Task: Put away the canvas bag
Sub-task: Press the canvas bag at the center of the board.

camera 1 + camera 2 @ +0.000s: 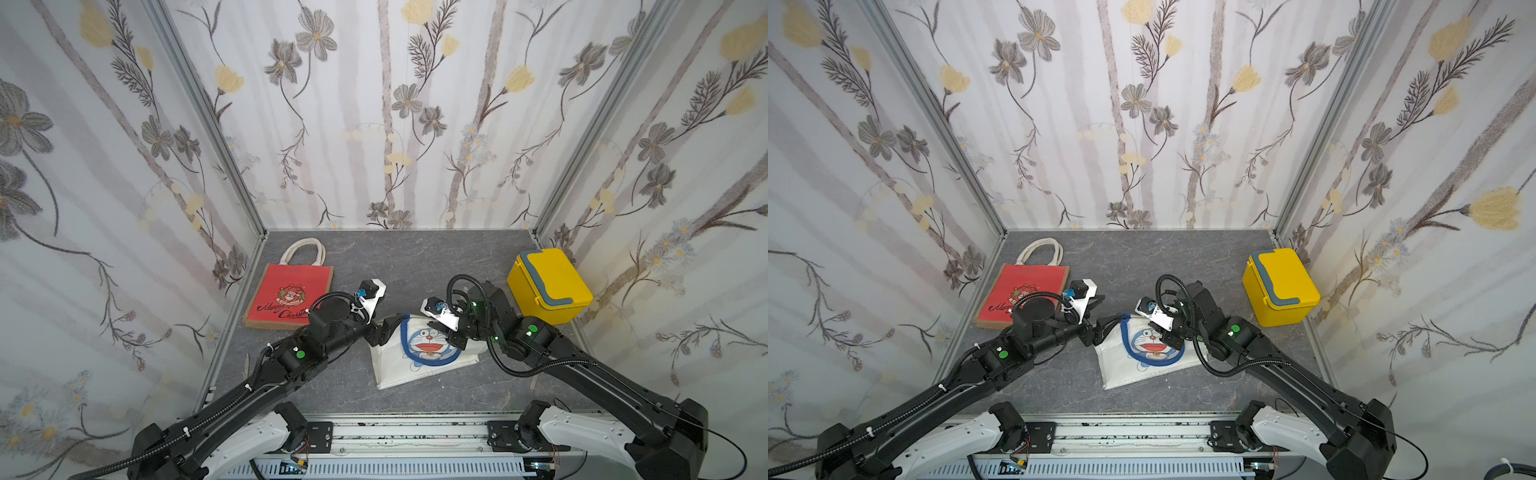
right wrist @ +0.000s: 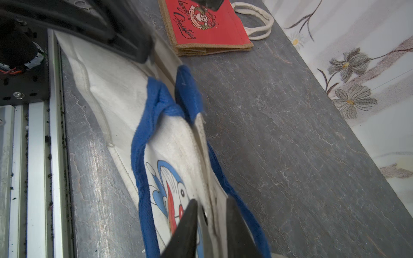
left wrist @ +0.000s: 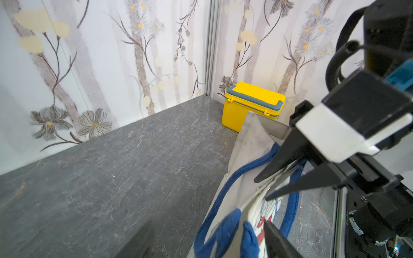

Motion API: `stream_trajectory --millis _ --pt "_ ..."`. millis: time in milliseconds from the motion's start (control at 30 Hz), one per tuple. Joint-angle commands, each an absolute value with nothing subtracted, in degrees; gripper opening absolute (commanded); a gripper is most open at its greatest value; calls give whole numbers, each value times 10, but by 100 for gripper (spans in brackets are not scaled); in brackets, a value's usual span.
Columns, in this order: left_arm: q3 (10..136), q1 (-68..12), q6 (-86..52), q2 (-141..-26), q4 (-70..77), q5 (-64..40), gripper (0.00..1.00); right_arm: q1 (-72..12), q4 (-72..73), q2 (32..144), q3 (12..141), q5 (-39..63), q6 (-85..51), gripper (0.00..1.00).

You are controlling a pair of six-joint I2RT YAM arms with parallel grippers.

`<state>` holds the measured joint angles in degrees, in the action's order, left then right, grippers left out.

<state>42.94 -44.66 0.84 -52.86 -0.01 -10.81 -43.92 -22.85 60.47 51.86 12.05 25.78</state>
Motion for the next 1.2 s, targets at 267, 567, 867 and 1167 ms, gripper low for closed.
stream_trajectory --millis 267,567,867,1167 --pt "611 -492 155 -676 -248 -163 90 -419 -174 529 507 44 115 75" --pt "694 -530 190 -790 -302 -126 77 -359 -192 445 469 30 36 84" --pt "684 -537 180 -797 -312 -93 25 -318 -233 467 469 -6 5 93" --pt "643 -533 195 -743 -333 -76 0 -316 -180 455 438 109 11 93"
